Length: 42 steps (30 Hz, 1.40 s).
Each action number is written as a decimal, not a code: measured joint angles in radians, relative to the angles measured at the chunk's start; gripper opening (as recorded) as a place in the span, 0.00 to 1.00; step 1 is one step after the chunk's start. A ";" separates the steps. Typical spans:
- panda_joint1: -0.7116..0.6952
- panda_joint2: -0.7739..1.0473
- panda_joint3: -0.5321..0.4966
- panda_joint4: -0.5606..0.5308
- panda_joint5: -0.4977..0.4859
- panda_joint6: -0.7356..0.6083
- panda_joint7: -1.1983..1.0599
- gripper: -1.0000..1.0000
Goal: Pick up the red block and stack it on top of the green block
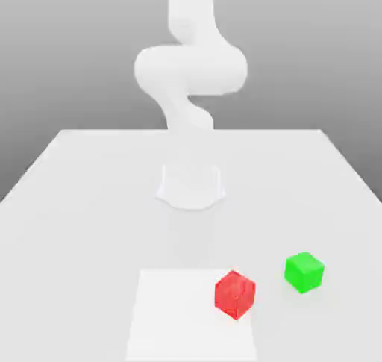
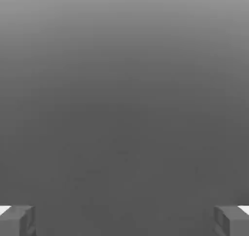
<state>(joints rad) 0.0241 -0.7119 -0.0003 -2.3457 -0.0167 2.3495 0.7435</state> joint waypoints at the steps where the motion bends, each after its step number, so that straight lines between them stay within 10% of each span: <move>1: 0.011 0.041 -0.001 -0.021 -0.007 0.023 -0.027 0.50; 26: 0.179 0.951 -0.009 -0.356 0.028 0.592 -0.604 0.50; 27: 0.178 0.975 -0.008 -0.353 0.029 0.612 -0.605 0.00; 42: 0.223 0.738 0.021 -0.390 0.030 0.412 -0.559 0.00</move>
<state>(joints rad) 0.2475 0.0256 0.0211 -2.7356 0.0131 2.7615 0.1849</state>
